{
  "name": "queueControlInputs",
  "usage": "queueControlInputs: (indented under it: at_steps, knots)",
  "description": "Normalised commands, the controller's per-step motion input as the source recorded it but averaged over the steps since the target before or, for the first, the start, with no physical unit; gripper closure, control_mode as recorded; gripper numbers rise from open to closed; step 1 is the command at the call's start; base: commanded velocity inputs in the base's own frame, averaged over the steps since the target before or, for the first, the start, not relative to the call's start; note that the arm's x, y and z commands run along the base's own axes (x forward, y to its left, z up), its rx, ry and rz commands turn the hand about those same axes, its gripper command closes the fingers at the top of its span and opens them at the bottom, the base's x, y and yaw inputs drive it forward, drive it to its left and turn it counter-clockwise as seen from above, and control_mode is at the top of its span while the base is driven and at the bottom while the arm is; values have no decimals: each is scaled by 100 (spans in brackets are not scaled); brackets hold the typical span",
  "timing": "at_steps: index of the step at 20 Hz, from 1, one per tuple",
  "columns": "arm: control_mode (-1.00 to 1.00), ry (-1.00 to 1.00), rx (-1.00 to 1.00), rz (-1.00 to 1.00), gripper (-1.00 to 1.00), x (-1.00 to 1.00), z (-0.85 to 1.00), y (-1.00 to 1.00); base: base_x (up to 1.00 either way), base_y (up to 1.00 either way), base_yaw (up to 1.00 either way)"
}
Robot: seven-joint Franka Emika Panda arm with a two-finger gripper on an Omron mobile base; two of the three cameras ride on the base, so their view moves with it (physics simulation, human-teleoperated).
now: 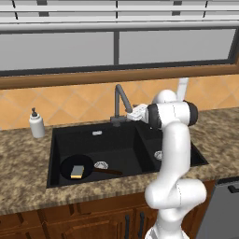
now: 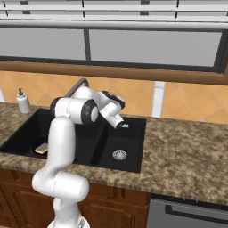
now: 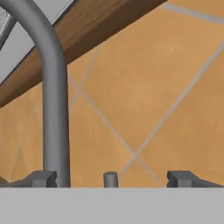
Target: Pick the pan and sponge and place them into the sink. Then turn on the water.
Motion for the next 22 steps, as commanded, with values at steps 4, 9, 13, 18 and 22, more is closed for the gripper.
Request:
queueControlInputs:
  at_steps: [4, 9, 13, 18, 22]
  knots:
    - [-100, 3, 4, 0, -100, 41, -10, 0, 0, 0, 0]
    - [-100, 7, 1, 0, -100, 40, -21, 0, 0, 0, 0]
    - [-100, 4, 0, 0, -100, 34, -24, 0, 0, 0, 0]
    - [-100, 1, 0, 0, 100, 5, -15, 4, 0, 0, 0]
    - [-100, 0, 2, 0, 100, 0, 0, -8, 0, 0, 0]
